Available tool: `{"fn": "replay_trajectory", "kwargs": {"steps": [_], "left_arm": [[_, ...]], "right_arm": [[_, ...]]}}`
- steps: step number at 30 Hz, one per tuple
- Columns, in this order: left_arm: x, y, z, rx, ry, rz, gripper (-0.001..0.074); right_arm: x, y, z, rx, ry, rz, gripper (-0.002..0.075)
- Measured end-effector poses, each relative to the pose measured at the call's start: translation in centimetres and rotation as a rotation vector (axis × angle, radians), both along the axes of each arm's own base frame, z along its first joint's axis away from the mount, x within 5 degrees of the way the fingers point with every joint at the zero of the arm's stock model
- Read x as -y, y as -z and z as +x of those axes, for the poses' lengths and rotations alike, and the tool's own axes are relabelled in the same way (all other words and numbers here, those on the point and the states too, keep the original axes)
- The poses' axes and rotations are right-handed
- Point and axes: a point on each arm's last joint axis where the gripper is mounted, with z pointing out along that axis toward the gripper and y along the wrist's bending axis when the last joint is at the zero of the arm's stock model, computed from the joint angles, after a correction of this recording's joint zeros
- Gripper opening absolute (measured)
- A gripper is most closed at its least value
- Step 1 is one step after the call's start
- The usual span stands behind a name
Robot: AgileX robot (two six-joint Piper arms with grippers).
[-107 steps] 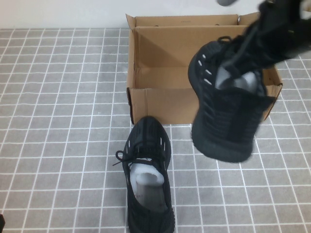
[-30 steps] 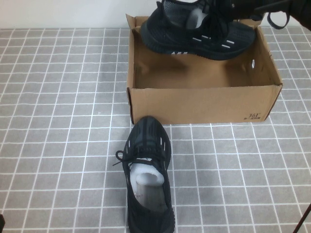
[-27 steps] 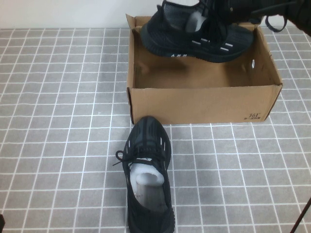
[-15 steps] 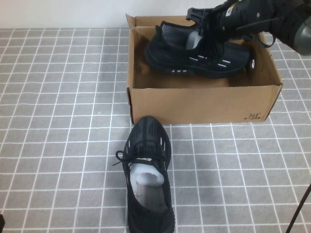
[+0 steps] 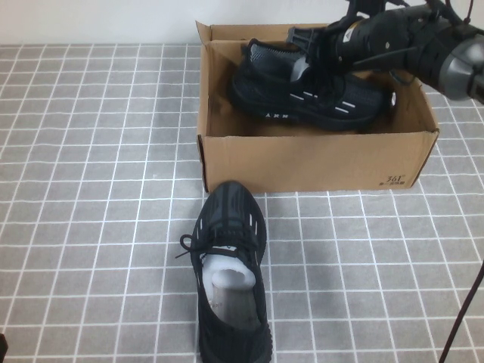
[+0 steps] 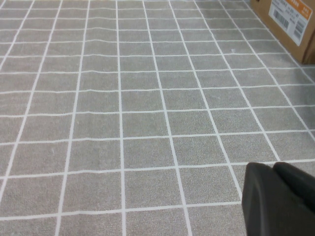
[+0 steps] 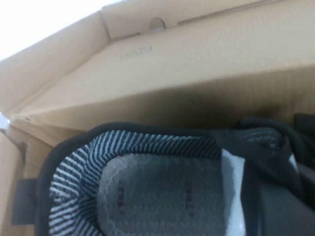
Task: Put shoes into padded shoe box
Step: Place the shoe in the shoe box
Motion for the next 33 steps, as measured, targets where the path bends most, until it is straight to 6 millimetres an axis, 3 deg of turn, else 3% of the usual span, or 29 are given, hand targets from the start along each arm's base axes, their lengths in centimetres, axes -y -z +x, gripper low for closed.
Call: {"fn": "replay_trajectory", "kwargs": {"steps": [6,14,17,23,28,33], "left_arm": [[0.0,0.0,0.0,0.0,0.0,0.0,-0.0004],[0.0,0.0,0.0,0.0,0.0,0.0,-0.0004],[0.0,0.0,0.0,0.0,0.0,0.0,-0.0004],[0.0,0.0,0.0,0.0,0.0,0.0,-0.0004],[0.0,0.0,0.0,0.0,0.0,0.0,-0.0004],[0.0,0.0,0.0,0.0,0.0,0.0,-0.0004]], "right_arm": [[-0.2,2.0,0.5,-0.026,-0.006,-0.026,-0.0004],[-0.2,2.1,0.6,0.003,-0.042,-0.071,0.0004],[-0.2,2.0,0.7,0.01,-0.046,-0.075,0.0062],[-0.2,2.0,0.6,-0.001,-0.049,-0.08,0.0286],[0.0,0.7,0.0,0.002,-0.066,-0.101,0.0335],[0.3,-2.4,-0.8,0.074,-0.089,-0.118,0.034]]}}
